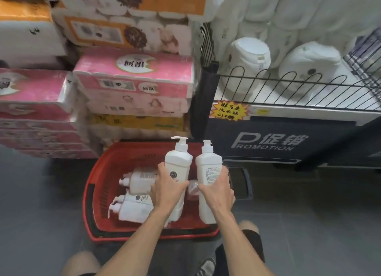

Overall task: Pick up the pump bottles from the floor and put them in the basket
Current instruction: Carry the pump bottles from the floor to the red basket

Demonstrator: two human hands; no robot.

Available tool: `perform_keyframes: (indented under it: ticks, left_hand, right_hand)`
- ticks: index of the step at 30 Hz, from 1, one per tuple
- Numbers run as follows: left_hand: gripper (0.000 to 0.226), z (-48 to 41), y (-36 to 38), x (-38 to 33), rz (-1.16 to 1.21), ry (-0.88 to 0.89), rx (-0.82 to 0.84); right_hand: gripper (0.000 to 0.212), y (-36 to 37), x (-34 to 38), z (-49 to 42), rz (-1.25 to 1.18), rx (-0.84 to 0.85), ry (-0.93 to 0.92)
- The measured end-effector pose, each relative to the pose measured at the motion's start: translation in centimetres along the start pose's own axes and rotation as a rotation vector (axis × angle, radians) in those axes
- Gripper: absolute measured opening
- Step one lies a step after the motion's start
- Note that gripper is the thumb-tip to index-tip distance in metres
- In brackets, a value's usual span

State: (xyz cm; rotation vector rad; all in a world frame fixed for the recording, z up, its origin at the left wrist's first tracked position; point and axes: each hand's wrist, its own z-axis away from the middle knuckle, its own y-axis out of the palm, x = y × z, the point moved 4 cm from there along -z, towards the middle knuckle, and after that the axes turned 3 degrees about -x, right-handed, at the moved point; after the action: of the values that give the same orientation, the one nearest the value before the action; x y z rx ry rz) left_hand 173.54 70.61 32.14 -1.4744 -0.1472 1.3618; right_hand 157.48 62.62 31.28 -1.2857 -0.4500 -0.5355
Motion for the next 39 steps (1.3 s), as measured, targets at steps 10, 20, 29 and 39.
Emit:
perform_keyframes:
  ticks: [10, 20, 29, 39]
  left_hand:
    - [0.076, -3.0, 11.2, 7.8, 0.075, -0.012, -0.030]
    - [0.075, -5.6, 15.7, 9.0, 0.112, -0.024, -0.054]
    - [0.085, -6.7, 18.9, 11.5, 0.134, -0.094, -0.010]
    - [0.083, -6.0, 19.4, 12.0, 0.125, -0.091, -0.066]
  right_hand:
    - [0.086, 11.9, -7.4, -3.5, -0.074, -0.034, 0.016]
    - [0.085, 15.9, -10.0, -5.8, -0.054, -0.002, 0.018]
    - [0.091, 17.9, -10.7, -7.3, -0.007, 0.033, 0.010]
    - [0.088, 18.7, -11.4, -6.9, -0.109, -0.005, 0.029]
